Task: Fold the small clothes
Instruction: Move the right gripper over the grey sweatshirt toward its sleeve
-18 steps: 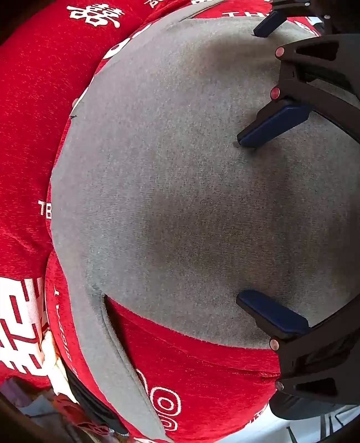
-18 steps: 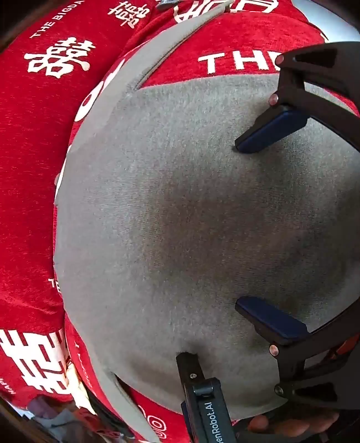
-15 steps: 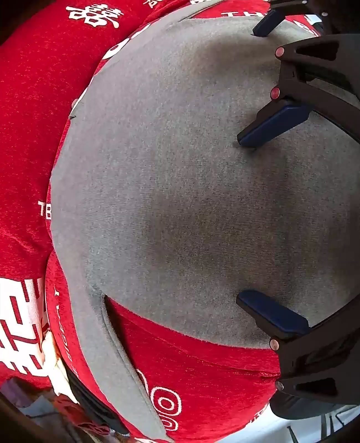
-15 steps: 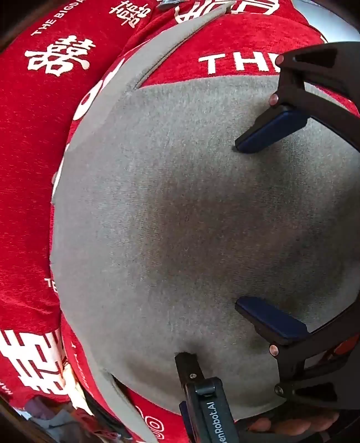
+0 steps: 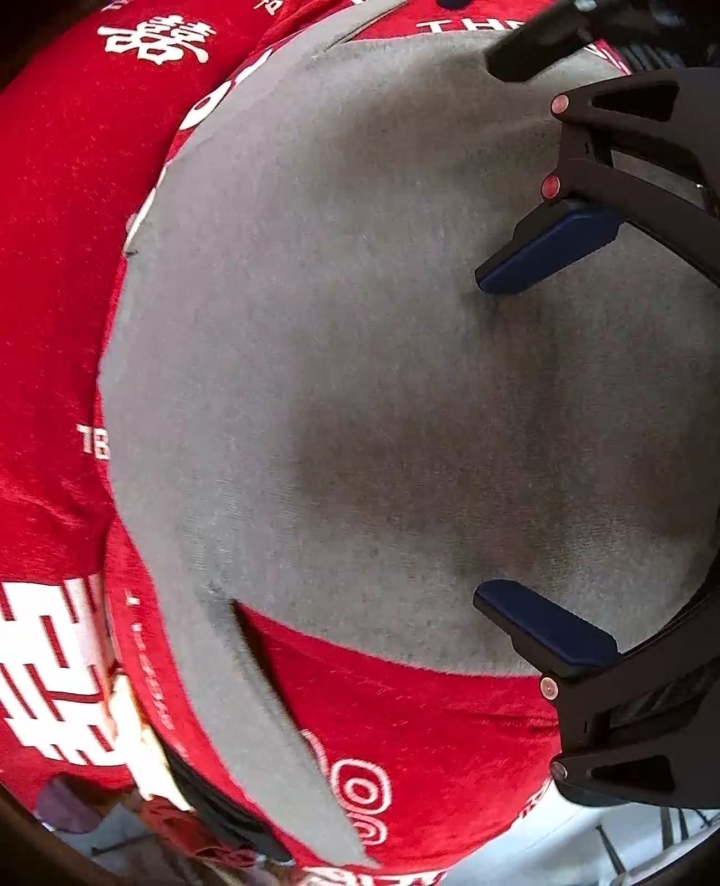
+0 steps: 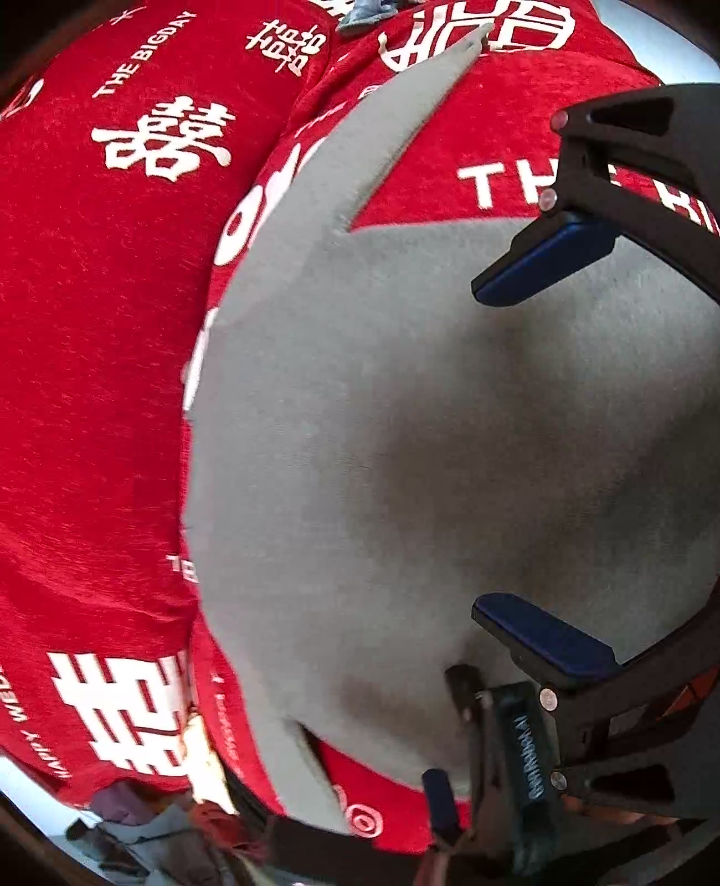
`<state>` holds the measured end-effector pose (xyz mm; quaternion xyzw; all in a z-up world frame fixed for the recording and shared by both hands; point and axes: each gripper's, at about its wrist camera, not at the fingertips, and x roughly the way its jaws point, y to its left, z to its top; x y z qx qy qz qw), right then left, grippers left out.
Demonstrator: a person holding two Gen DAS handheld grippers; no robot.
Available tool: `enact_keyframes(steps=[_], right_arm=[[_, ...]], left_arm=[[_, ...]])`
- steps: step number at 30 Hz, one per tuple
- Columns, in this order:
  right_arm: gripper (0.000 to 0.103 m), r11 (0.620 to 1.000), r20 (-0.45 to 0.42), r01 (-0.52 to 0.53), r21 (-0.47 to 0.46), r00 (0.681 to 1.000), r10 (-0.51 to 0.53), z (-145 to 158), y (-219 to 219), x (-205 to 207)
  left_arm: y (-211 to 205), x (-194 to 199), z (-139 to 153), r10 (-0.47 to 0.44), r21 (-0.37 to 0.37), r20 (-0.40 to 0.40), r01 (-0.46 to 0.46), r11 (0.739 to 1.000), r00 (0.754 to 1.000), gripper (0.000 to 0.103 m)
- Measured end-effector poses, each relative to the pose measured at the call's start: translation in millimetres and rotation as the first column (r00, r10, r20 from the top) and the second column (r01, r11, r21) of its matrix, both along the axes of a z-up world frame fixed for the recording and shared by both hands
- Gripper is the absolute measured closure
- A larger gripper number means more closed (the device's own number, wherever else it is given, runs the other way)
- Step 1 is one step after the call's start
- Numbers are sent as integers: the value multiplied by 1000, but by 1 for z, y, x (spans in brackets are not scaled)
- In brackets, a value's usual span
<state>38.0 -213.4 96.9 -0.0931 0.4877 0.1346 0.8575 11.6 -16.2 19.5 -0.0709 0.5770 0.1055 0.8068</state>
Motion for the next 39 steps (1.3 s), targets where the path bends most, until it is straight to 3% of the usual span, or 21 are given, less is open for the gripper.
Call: enact_keyframes(steps=[5, 9, 13, 25, 31, 39], right_arm=[[0, 1000, -4, 19, 12, 1000, -19, 15, 0, 4], [0, 998, -8, 52, 19, 999, -52, 18, -18, 10], [0, 992, -21, 84, 97, 996, -83, 22, -39, 20], [0, 965, -31, 227, 131, 974, -225, 19, -98, 45], [0, 935, -55, 322, 149, 947, -318, 15, -148, 69], [0, 856, -99, 493, 157, 870, -483, -12, -235, 78]], left_arm=[[-13, 5, 19, -33, 48, 37, 32, 998, 999, 0], [-21, 10, 29, -60, 69, 56, 56, 996, 997, 0], [-35, 17, 37, -92, 93, 71, 86, 992, 993, 0], [-88, 47, 51, -190, 145, 106, 174, 974, 976, 0], [-119, 70, 50, -236, 151, 102, 220, 964, 966, 0], [-156, 101, 37, -275, 152, 70, 263, 953, 959, 0]])
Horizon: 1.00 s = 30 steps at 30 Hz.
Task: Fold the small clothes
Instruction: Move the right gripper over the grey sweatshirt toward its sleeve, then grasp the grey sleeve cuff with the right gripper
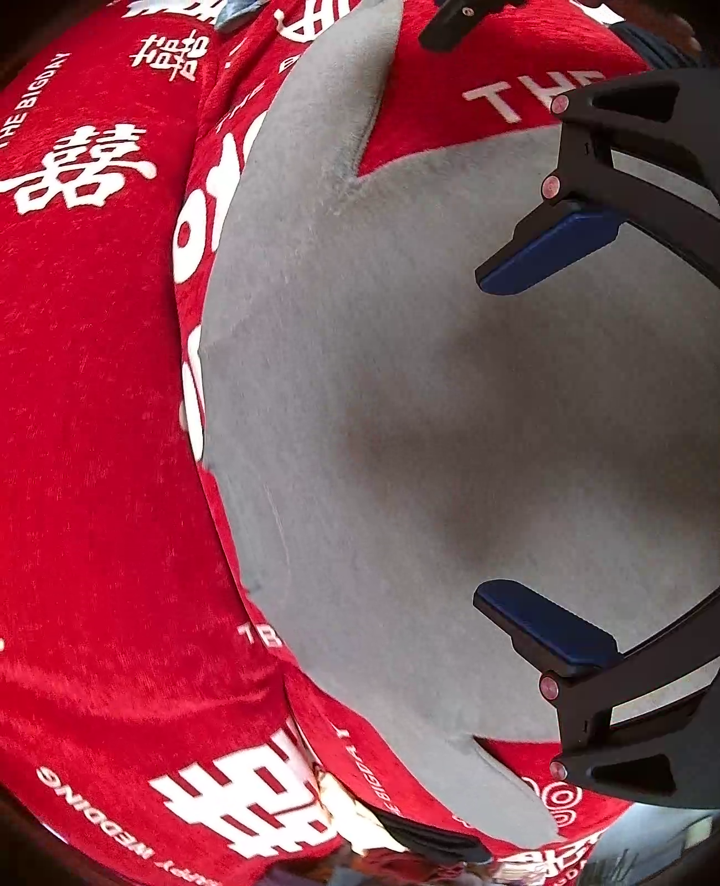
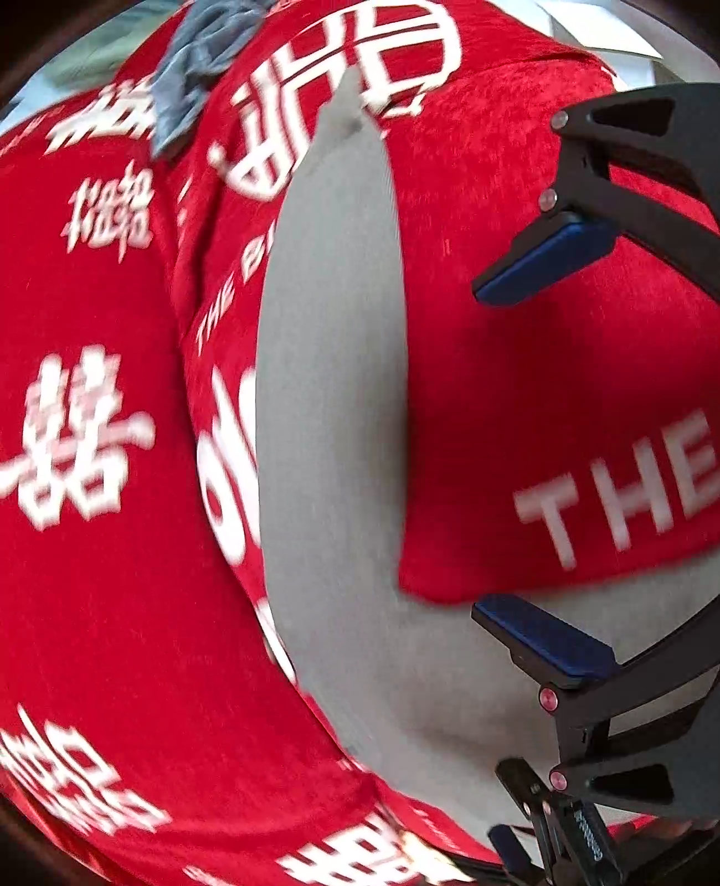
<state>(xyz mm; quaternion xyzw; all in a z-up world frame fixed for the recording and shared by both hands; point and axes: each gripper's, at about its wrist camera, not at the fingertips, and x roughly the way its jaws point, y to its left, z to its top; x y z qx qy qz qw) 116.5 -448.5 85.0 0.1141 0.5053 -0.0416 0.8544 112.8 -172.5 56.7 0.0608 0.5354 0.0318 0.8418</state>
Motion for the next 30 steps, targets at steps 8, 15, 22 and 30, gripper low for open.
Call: enact_keyframes(steps=[8, 15, 22, 30], right_arm=[[0, 958, -3, 268, 99, 963, -269, -26, -107, -7], [1, 886, 80, 381, 263, 907, -414, -39, -177, 13], [98, 843, 106, 359, 401, 896, -432, -41, -209, 35], [98, 899, 219, 317, 302, 895, -389, -14, -192, 40]], left_arm=[[-36, 35, -19, -29, -3, -37, 28, 1000, 999, 0], [-53, 61, -34, -14, -26, -81, 12, 1000, 997, 0], [-43, 87, -37, 52, -45, -90, -56, 997, 995, 0], [-53, 146, -55, 127, -18, -127, -131, 991, 984, 0]])
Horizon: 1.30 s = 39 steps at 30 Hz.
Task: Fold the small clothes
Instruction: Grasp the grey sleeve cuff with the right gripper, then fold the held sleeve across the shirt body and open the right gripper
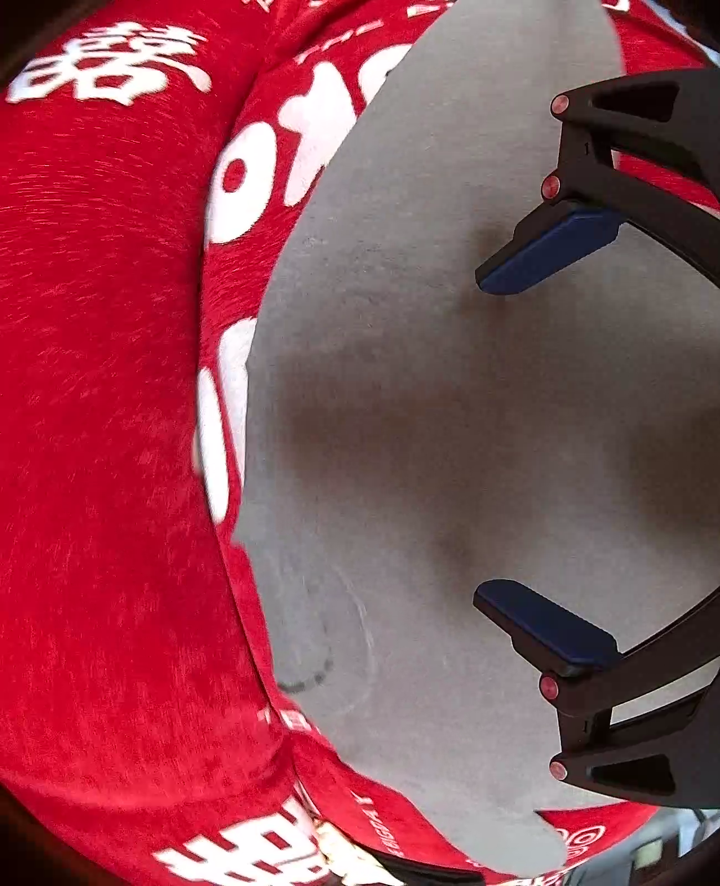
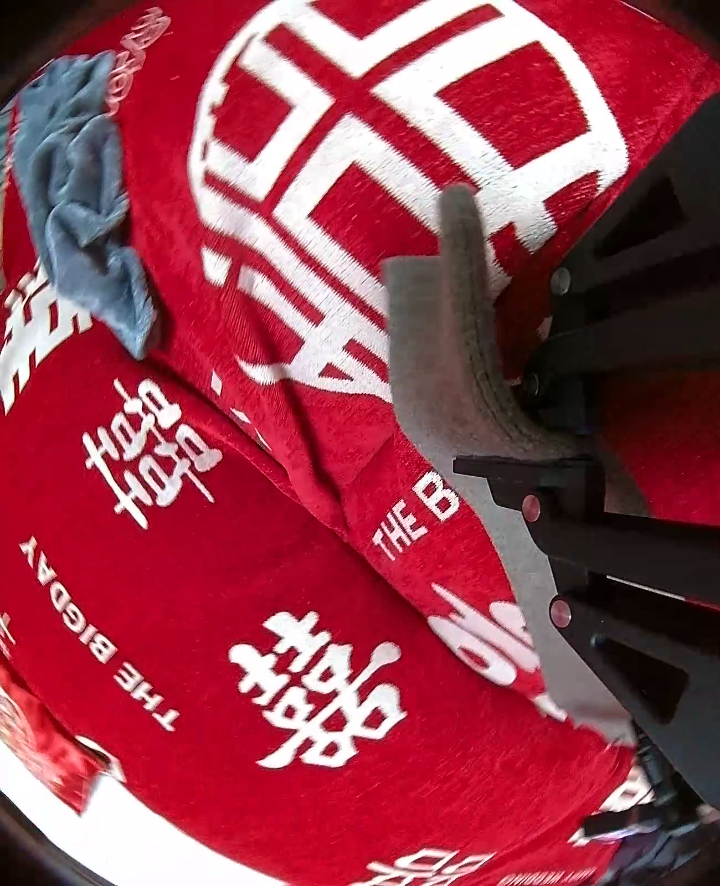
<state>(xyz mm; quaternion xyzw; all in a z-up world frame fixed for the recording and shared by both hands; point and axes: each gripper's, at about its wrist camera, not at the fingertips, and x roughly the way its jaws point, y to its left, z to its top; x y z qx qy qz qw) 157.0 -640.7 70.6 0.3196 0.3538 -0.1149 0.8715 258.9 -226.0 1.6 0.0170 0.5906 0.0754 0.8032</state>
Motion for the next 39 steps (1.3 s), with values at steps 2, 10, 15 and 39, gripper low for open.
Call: enact_keyframes(steps=[2, 10, 15, 39], right_arm=[[98, 1000, 1, -2, -12, 1000, 2, 5, 1, 2], [98, 993, 9, -53, -103, 998, 54, 36, 24, 1], [98, 971, 57, -135, -196, 987, 149, 81, 81, 15], [98, 574, -199, -731, -370, 666, 719, 7, 565, 44]], left_arm=[[-7, 3, -8, 4, -1, -4, -4, 1000, 1000, 0], [-28, -36, -1, -115, -77, 25, 117, 990, 993, 0], [20, -61, 24, -35, -143, 73, 45, 989, 997, 0], [308, -171, -9, 427, -313, 67, -387, 867, 902, 0]])
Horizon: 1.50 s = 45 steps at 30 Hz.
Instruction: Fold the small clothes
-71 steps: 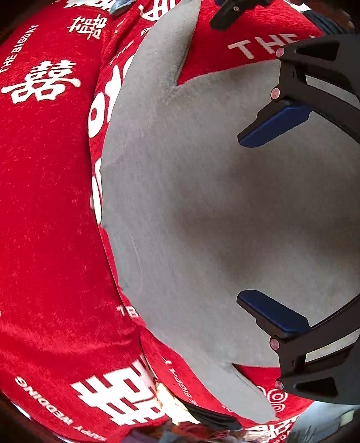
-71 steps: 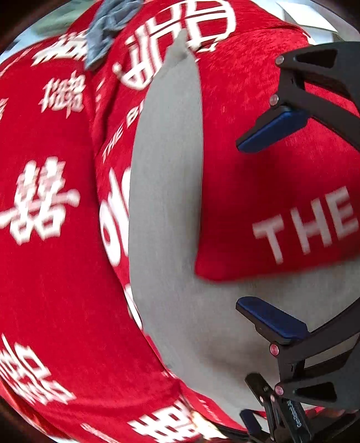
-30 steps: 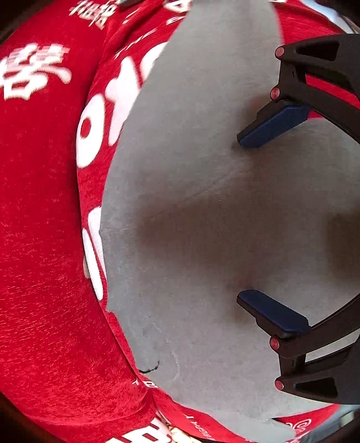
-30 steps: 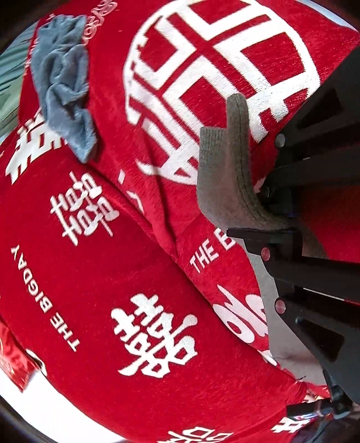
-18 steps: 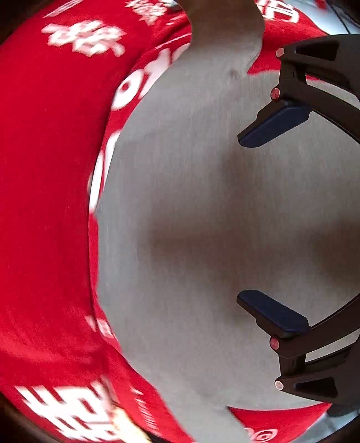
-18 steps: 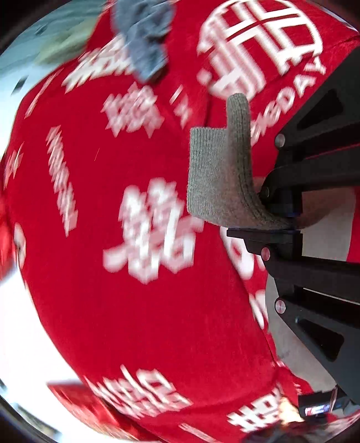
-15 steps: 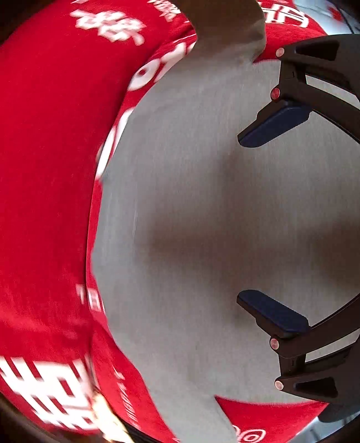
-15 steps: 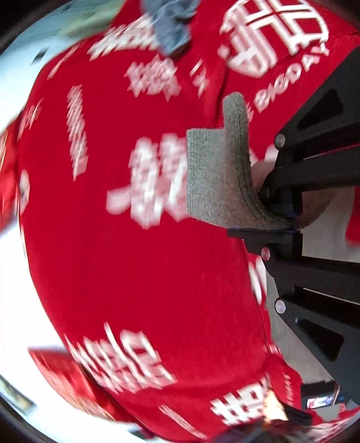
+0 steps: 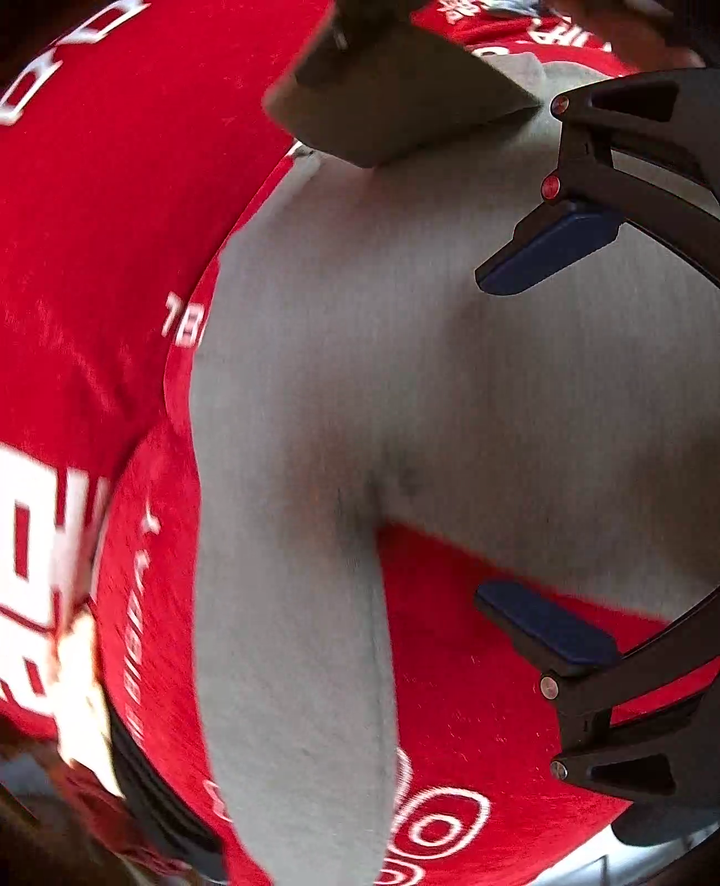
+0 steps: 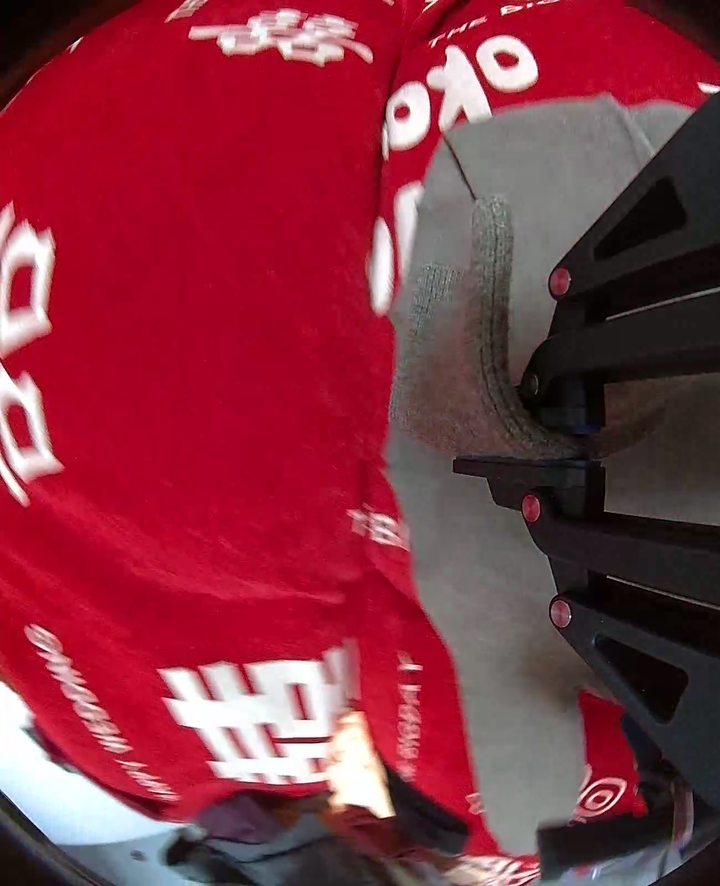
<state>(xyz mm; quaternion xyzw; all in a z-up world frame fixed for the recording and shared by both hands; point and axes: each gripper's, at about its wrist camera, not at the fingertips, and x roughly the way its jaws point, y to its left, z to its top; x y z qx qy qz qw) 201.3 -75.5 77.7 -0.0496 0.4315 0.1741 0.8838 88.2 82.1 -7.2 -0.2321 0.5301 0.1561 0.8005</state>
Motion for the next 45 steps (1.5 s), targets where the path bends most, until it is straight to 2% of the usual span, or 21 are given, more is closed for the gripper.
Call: enact_keyframes(steps=[5, 7, 8, 10, 12, 16, 18, 20, 22, 24, 25, 27, 29, 32, 33, 34, 37, 40, 42, 44, 45], right_arm=[[98, 996, -33, -48, -75, 998, 46, -25, 35, -2], [93, 994, -76, -87, -65, 994, 82, -30, 41, -4], [87, 993, -100, -108, -57, 990, 102, -30, 42, -5], [38, 986, -138, -160, -54, 979, 151, -27, 50, -9], [28, 973, -107, -231, -22, 968, 228, -10, 54, -23], [27, 939, -35, -334, 78, 941, 337, 41, 37, -47], [22, 947, 19, -304, 103, 953, 304, 62, 4, -51], [21, 972, 43, -224, 71, 974, 222, 67, -35, -45], [21, 995, 30, -83, -59, 996, 85, 50, -80, -30], [21, 982, -7, 28, -184, 1000, -30, 24, -115, -17], [21, 975, -37, 63, -213, 997, -73, 10, -132, -12], [21, 979, -130, 104, -176, 983, -127, -16, -161, -3], [21, 987, -187, 96, -128, 975, -119, -32, -166, 3], [20, 977, -181, 59, -207, 979, -98, -56, -157, 14], [16, 977, -155, 62, -203, 983, -94, -58, -157, 18], [13, 978, -156, 69, -194, 983, -100, -60, -157, 27], [1, 979, -192, 110, -172, 971, -143, -69, -165, 58], [2, 971, -229, 115, -208, 960, -162, -65, -159, 75], [5, 979, -194, 106, -175, 971, -140, -50, -150, 68], [5, 989, -169, 68, -129, 982, -90, -40, -138, 55], [5, 990, -188, 49, -134, 979, -74, -42, -130, 50]], left_arm=[[15, -12, -11, 33, -52, 3, -33, 998, 999, 0], [16, -15, -11, 35, -52, 13, -34, 998, 999, 0], [16, -17, -10, 36, -59, 16, -35, 998, 999, 0], [20, -22, -9, 54, -73, 24, -52, 996, 998, 0], [22, -29, -8, 74, -84, 26, -72, 994, 997, 0], [28, -46, -3, 115, -77, 29, -112, 991, 993, 0], [26, -47, 3, 113, -52, 35, -112, 992, 993, 0], [15, -39, 13, 85, -26, 55, -84, 996, 995, 0], [-1, -25, 22, 33, -15, 69, -32, 999, 997, 0], [-24, -6, 31, -32, -1, 81, 32, 999, 996, 0], [-40, 8, 35, -77, 6, 95, 77, 997, 992, 0], [-72, 37, 39, -164, 26, 106, 162, 986, 981, 0], [-91, 57, 34, -221, 46, 88, 217, 975, 971, 0], [-108, 87, 2, -263, 97, -54, 267, 959, 963, 0], [-110, 90, -3, -259, 173, -74, 268, 948, 963, 0], [-111, 90, -1, -272, 231, -44, 275, 933, 961, 0], [-93, 94, -1, -244, 201, -50, 249, 947, 968, 0], [-75, 94, 6, -179, 165, -78, 189, 968, 981, 0], [-71, 89, 14, -136, 141, -47, 141, 980, 990, 0], [-76, 89, 16, -154, 123, -36, 157, 980, 987, 0], [-85, 90, 13, -181, 123, -60, 187, 975, 982, 0]])
